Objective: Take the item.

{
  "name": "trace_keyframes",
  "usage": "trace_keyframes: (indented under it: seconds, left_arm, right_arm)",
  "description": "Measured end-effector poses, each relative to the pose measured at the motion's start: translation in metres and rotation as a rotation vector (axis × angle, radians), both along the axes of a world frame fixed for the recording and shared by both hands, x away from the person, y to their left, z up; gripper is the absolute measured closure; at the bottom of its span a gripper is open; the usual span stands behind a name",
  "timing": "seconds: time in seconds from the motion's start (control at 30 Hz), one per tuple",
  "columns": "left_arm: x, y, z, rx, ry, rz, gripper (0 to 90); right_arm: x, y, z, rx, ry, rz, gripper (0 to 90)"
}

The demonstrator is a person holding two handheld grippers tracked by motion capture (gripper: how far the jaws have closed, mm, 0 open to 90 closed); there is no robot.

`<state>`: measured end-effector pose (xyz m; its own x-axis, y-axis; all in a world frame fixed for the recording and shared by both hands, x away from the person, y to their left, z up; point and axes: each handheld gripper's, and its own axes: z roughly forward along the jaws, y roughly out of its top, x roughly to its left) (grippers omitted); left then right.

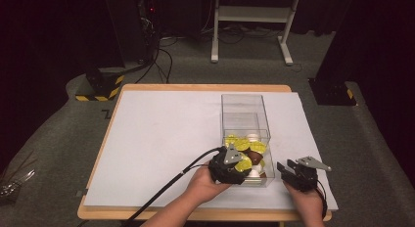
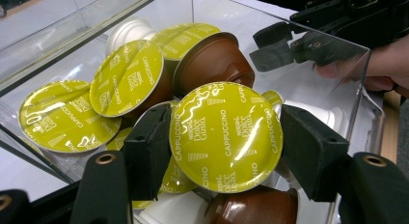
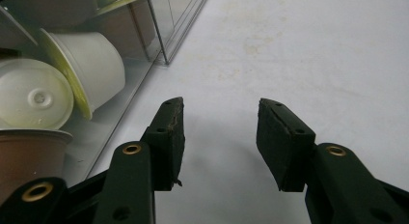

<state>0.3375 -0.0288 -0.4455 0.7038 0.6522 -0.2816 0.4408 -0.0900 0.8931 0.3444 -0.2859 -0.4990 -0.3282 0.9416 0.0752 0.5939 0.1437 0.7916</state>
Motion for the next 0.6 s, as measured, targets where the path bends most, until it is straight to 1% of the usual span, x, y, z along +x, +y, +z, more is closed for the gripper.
trace_keyframes:
  seconds: [0.07,0.1,0.17,0.37,0.6]
  left_arm:
    - [-0.0005,-0.0005,0.0001,-0.010,-0.001,0.007,37.8]
    - [-0.0002,0.0004,0.0003,-0.004,-0.007,0.004,37.8]
    - [-0.0003,0.0015,0.0014,-0.005,-0.009,0.003,37.9]
    - [-0.0022,0.0026,0.0055,-0.037,-0.020,0.009,37.9]
    - [-0.0031,0.0059,0.0084,-0.043,-0.034,0.006,38.0]
  right_arm:
    - [0.0000,-0.0001,0.0001,0.001,-0.001,0.000,52.9]
    - [0.0001,-0.0003,0.0000,0.000,-0.002,0.001,52.9]
    - [0.0000,-0.0002,0.0001,0.002,-0.001,0.001,52.9]
    - [0.0003,-0.0001,-0.0001,-0.002,-0.001,0.001,52.9]
    - [0.0001,0.0001,-0.0001,-0.001,0.000,0.000,52.9]
